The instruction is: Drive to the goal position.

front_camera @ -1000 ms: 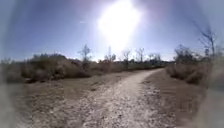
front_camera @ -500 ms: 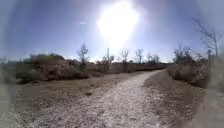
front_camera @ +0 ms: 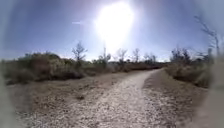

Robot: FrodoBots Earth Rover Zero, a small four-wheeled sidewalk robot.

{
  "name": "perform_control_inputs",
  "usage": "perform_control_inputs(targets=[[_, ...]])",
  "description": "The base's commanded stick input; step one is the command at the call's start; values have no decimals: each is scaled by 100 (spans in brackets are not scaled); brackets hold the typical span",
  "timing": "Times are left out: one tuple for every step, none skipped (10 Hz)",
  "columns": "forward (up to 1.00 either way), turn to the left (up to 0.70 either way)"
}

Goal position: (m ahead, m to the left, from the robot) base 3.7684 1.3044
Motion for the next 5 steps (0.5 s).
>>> perform_control_inputs(targets=[[70,-11],[70,-11],[70,-10],[70,-8],[70,-5]])
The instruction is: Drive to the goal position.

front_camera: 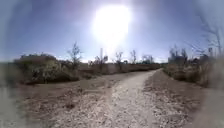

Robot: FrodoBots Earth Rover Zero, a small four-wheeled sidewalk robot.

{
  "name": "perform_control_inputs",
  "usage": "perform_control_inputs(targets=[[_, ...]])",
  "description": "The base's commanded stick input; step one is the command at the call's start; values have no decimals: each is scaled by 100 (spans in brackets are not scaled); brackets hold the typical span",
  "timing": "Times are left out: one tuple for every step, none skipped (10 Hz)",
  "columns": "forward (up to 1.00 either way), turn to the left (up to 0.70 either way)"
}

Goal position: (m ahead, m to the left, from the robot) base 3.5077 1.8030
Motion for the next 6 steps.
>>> perform_control_inputs(targets=[[70,-4],[70,-3],[70,-3],[70,-3],[70,-3],[70,-3]])
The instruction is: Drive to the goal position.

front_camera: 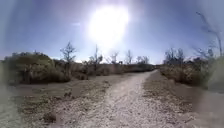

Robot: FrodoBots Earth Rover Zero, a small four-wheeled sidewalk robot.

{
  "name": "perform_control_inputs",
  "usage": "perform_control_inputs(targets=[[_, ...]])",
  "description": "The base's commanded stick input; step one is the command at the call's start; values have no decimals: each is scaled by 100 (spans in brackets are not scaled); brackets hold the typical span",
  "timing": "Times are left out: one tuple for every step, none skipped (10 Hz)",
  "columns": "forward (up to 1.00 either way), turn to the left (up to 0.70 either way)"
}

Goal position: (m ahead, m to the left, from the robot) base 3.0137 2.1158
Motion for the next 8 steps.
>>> perform_control_inputs(targets=[[70,-3],[70,-6],[70,-6],[70,-6],[70,-6],[70,-5],[70,-3],[70,-5]])
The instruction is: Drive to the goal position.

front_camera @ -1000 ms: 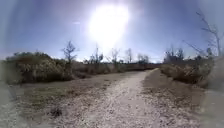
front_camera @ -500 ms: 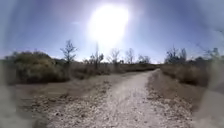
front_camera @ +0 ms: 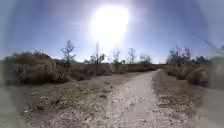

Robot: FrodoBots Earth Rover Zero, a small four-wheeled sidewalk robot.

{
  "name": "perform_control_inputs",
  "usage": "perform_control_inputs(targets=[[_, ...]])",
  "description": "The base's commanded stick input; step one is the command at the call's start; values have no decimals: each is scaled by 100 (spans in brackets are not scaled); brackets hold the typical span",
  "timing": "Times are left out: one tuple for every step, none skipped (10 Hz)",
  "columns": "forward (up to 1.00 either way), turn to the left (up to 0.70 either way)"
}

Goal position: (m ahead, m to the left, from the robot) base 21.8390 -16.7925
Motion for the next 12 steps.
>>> perform_control_inputs(targets=[[70,-6],[70,-9],[70,-10],[70,-11],[70,-12],[70,-12],[70,-12],[70,-12],[70,-12],[70,-12],[70,-12],[70,-12]])
